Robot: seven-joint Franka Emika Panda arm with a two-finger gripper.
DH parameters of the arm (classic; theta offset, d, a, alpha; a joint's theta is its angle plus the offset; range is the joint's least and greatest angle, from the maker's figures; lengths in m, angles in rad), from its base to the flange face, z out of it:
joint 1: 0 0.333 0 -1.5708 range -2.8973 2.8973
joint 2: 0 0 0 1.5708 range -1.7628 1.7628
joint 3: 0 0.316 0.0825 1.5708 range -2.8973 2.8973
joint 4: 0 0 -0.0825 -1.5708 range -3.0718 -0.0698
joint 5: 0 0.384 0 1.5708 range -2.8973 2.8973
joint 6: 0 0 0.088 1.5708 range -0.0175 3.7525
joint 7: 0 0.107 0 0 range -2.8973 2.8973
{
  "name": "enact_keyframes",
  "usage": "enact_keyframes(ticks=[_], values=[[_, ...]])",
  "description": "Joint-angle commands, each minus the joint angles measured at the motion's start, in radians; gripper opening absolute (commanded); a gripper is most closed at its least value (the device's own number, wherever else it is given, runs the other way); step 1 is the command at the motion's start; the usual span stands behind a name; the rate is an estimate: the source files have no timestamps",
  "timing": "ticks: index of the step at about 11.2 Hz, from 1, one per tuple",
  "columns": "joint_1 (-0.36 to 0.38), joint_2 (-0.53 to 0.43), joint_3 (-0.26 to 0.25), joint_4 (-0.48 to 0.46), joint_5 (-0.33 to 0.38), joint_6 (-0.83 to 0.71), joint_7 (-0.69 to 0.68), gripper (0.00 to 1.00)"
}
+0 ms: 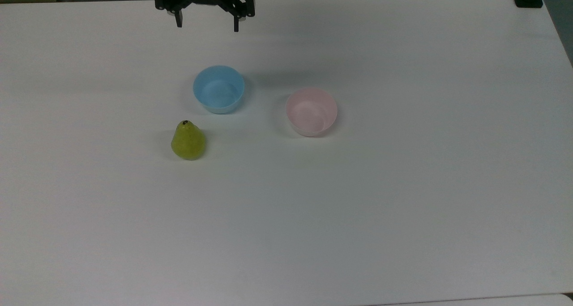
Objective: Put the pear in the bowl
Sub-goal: 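Move the open gripper toward the green pear beside the blue bowl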
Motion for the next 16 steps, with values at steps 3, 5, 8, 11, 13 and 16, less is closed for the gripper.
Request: enact_keyframes(ticks=[3,5,8,11,13,16], values=[[-0.027,-0.012,-0.011,-0.045,0.018,0.021,0.011,1.0],[-0.034,-0.012,-0.011,-0.043,0.02,0.03,0.011,1.0],[-0.053,-0.004,-0.009,-0.048,0.02,0.082,-0.008,1.0],[-0.089,0.034,-0.011,-0.048,0.02,0.136,-0.089,1.0],[-0.113,0.072,-0.009,-0.052,0.02,0.163,-0.185,1.0],[-0.127,0.103,-0.009,-0.142,0.02,0.308,-0.244,1.0]])
